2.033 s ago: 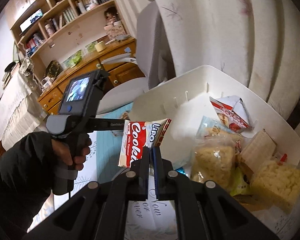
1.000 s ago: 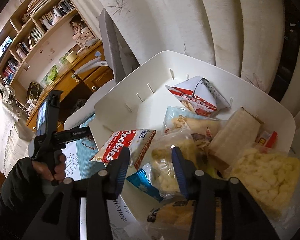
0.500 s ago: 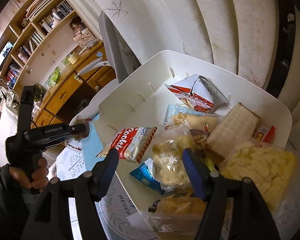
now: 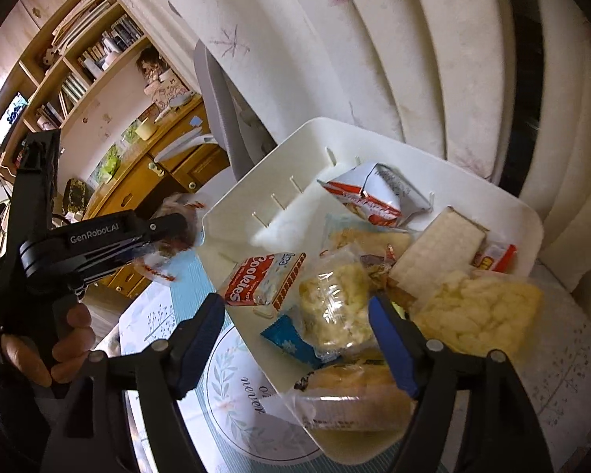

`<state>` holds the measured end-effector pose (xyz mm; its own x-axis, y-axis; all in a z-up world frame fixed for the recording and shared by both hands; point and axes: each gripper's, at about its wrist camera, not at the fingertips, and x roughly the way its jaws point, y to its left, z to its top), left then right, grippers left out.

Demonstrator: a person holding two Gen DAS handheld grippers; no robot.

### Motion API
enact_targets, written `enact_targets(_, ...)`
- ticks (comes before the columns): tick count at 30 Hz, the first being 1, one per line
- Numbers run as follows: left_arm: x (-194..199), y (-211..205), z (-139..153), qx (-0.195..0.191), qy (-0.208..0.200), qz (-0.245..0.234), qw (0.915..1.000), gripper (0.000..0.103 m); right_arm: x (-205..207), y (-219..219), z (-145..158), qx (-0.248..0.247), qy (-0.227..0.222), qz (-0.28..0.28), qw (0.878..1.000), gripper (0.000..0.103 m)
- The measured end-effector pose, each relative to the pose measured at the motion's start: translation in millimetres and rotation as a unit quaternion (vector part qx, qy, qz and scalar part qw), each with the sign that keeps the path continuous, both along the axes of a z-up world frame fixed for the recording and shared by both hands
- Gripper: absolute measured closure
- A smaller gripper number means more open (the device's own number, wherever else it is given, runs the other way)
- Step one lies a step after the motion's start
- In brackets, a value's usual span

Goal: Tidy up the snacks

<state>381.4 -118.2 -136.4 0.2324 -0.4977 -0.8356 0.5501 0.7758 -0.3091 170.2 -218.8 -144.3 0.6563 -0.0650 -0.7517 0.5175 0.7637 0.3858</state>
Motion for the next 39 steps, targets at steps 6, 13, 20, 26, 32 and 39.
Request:
enact_targets(6, -30, 10, 17, -0.02, -0.002, -0.004, 0.9998, 0.045, -23, 9, 15, -0.019, -0.006, -0.006, 1.0, 0.021)
enact_targets(13, -83, 48, 38, 0.003, 0.002, 0.02, 0.9998, 0.035, -60, 29, 36, -0.029, -0.002, -0.009, 1.0, 0.013)
enact_targets(20, -152, 109, 53, 0.011, 0.004, 0.045, 0.9989, 0.025, -109, 57, 49, -0.042, 0.021, 0.014, 0.999, 0.005)
enact_targets(26, -217, 158, 54, 0.02, 0.005, 0.069, 0.9974, 0.017, -154, 79, 48, -0.055, 0.055, 0.046, 0.996, 0.004)
enact_targets(32, -284, 180, 59, 0.027, -0.014, 0.072, 0.997, 0.001, -194, 92, 52, -0.068, 0.085, 0.085, 0.99, 0.001)
enact_targets(39, -327, 189, 77, 0.028, -0.012, 0.127, 0.9915, 0.001, -217, 95, 76, -0.083, 0.085, 0.14, 0.983, 0.0)
